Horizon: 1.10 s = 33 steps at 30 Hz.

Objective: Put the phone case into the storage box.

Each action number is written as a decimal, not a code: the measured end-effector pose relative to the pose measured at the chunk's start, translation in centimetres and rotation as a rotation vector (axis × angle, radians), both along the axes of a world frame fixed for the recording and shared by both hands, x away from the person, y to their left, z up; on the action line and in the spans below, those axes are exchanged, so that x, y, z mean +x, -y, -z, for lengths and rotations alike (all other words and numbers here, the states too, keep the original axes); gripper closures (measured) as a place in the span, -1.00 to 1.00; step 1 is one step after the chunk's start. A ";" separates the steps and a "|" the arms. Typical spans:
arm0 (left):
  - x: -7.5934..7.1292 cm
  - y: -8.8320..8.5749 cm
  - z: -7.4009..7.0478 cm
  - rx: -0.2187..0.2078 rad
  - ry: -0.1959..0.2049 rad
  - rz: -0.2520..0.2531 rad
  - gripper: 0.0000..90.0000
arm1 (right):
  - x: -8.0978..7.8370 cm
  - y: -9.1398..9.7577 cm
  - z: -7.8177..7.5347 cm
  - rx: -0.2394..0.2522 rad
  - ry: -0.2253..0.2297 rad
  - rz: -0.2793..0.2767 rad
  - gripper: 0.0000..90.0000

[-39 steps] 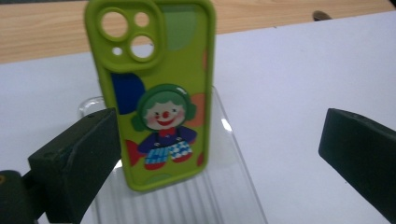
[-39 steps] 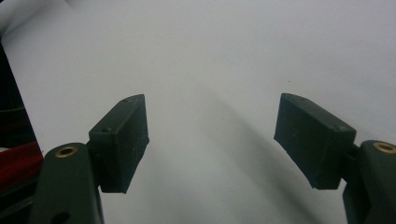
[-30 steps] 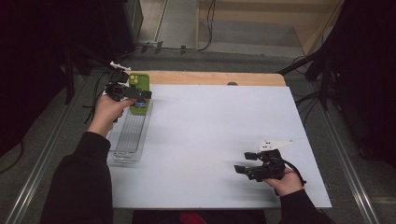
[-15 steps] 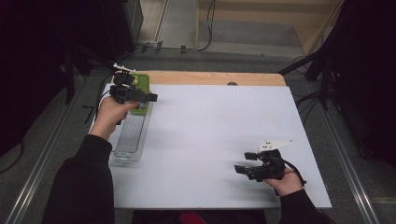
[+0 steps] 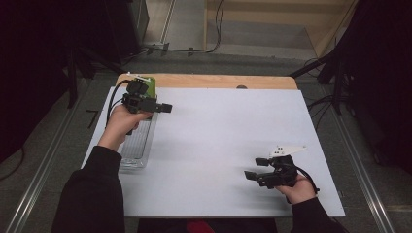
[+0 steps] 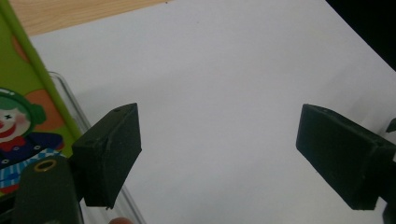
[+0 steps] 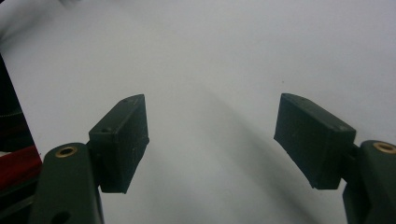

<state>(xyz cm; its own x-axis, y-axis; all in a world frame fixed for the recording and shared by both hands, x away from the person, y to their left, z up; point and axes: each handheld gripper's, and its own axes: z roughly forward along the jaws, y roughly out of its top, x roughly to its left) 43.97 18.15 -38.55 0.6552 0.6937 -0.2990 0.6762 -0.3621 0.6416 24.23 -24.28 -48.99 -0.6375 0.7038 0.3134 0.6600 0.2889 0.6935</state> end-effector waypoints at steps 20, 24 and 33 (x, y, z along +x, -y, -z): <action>-2.7 1.1 0.8 -0.033 0.009 0.074 -0.65 | 0.0 0.0 0.0 0.027 -0.042 0.007 -0.46; -3.4 1.0 1.1 -0.048 0.010 0.081 -0.65 | 0.0 0.0 0.0 0.023 -0.043 0.005 -0.46; -4.8 0.7 1.6 -0.052 0.027 0.086 -0.65 | -0.1 0.0 -0.1 0.025 -0.041 0.002 -0.46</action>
<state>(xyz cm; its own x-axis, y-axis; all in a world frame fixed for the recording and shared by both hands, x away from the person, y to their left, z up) 39.16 17.43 -40.20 0.7199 0.6186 -0.3148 0.6264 -0.3837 0.6785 24.17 -24.24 -48.90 -0.6224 0.6966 0.3568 0.6885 0.2705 0.6729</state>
